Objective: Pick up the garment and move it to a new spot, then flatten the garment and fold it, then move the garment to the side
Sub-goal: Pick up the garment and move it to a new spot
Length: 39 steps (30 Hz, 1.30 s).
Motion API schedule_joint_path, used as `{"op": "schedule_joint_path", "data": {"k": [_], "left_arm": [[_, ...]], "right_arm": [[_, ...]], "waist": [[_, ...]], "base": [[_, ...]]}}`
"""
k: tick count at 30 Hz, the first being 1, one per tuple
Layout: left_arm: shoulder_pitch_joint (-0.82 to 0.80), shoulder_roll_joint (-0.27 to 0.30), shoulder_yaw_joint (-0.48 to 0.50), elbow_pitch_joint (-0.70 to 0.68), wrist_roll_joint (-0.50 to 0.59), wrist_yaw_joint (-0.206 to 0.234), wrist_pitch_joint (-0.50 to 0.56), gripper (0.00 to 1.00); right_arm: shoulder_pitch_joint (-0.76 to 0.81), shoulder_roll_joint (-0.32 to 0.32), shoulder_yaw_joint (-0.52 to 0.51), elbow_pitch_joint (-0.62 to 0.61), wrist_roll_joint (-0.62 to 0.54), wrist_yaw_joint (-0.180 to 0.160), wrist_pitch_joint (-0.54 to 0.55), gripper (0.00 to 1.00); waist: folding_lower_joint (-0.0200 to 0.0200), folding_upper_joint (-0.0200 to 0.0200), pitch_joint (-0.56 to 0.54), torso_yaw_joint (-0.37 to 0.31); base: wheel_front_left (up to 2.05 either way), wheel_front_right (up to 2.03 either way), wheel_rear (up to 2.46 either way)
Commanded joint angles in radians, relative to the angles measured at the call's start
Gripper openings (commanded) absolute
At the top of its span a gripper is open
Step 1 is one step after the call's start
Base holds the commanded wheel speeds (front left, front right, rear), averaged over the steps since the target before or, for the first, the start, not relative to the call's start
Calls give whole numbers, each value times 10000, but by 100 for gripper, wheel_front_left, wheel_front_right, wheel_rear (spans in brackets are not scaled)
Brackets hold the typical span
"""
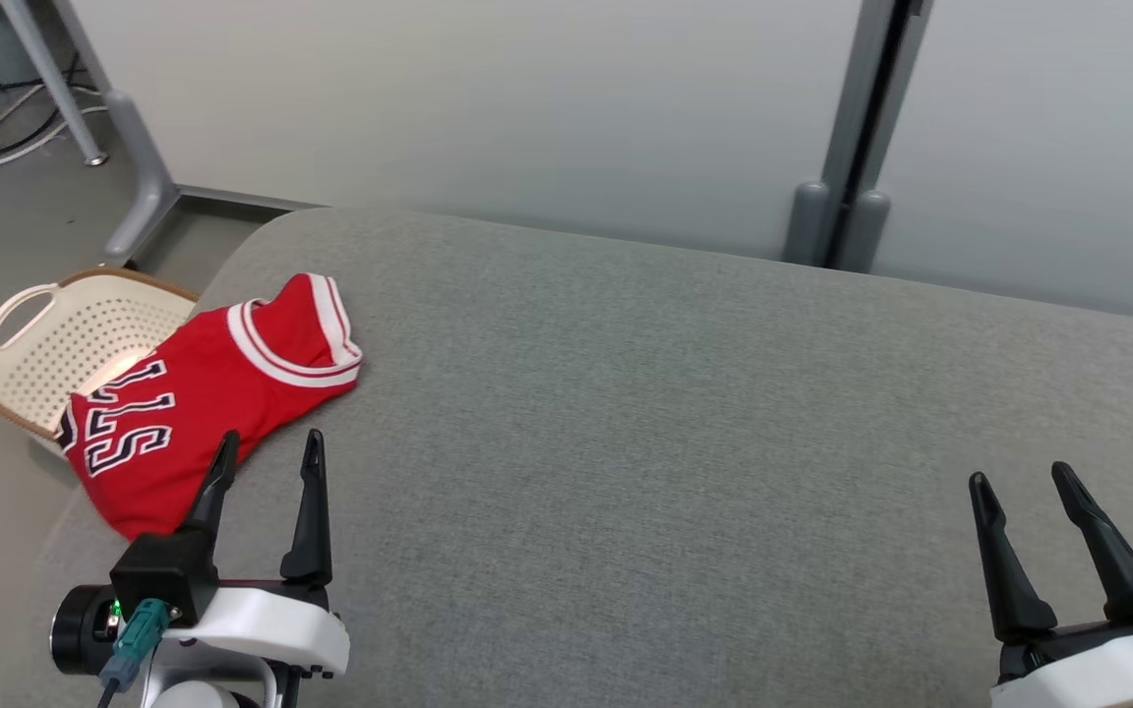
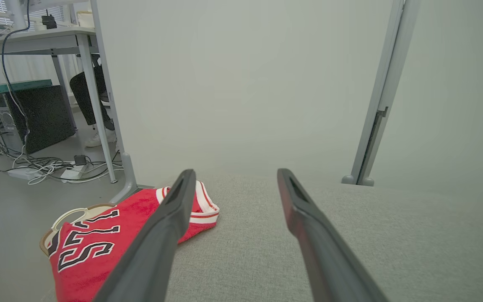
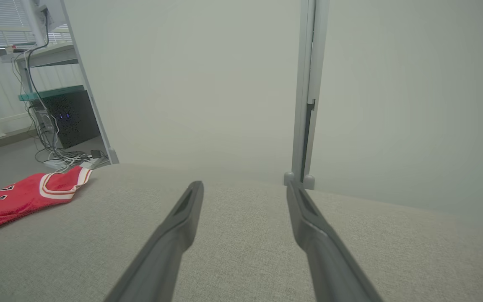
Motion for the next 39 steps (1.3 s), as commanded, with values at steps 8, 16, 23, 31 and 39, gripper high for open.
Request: {"op": "schedule_joint_path", "data": {"k": [8,16,23,31,39], "left_arm": [[-412,63,104,494,-105,-100,-217,100],[-544,80,116,781,-141,-141,-312,100],[-859,38,108,957,-127,-154,-371,100],[-2107,-144,265,1559,-201,-289,-463,100],[-4079,-163,584,3520,-430,-672,-502,100]], "right_arm": [[-120,-99,193,-225,-98,1,167,100],[-130,-132,173,-290,-146,1,251,100],[-224,-175,181,-422,-44,1,338,100],[-767,-669,139,-1031,43,1,726,100],[-1522,-1299,9,-1590,244,1,888,100]], "waist": [[0,-1,87,1264],[0,-1,137,1432],[0,-1,426,1356],[0,-1,1919,807],[0,-1,3803,-97]], "base": [[0,0,0],[0,0,0],[0,0,0],[0,0,0],[0,0,0]]}}
